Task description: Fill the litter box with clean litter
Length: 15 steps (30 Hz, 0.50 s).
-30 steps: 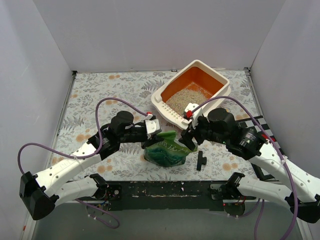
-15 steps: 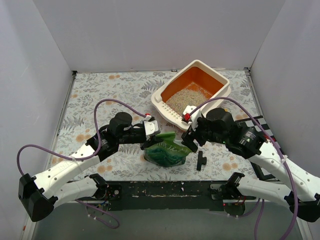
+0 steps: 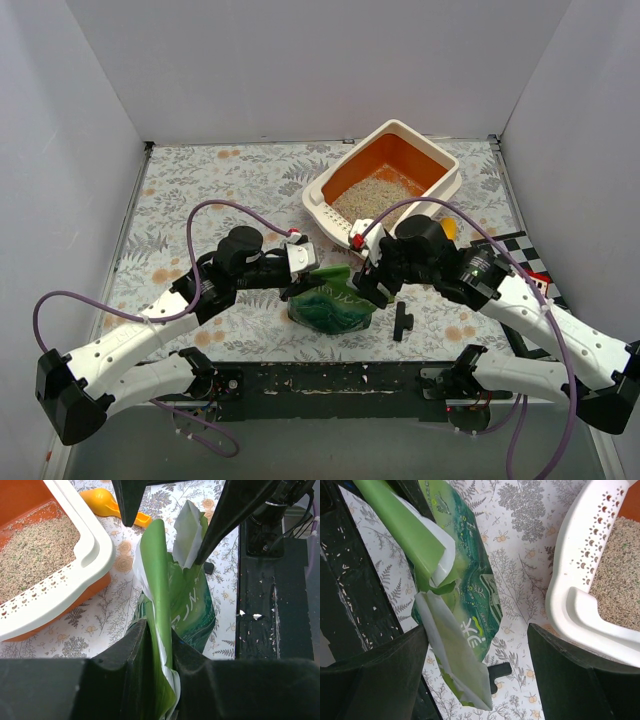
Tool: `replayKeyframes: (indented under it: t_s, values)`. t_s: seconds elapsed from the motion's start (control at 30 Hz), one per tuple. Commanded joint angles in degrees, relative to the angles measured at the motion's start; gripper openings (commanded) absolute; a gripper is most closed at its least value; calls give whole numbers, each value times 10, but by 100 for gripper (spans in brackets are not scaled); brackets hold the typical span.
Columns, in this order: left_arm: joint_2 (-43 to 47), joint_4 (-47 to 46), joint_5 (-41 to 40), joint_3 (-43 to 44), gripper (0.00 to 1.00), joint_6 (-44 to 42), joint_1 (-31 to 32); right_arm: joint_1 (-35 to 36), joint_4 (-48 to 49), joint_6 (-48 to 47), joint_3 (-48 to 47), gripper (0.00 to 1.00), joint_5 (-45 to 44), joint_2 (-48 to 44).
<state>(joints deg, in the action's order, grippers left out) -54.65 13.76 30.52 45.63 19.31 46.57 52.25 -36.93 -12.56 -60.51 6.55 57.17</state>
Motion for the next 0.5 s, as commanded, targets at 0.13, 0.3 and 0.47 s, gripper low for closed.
replayKeyframes:
  t_s: [0.13,0.3,0.47]
  values:
    - [9,20,6,-8,17,-2,-2,-18,30,-12,-12,86,-9,4]
    - [12,20,7,-12,17,-1,-2,-22,5,-12,-43,87,5,-7]
    - [13,21,7,-14,17,-1,-2,-22,-11,-2,-57,87,17,-22]
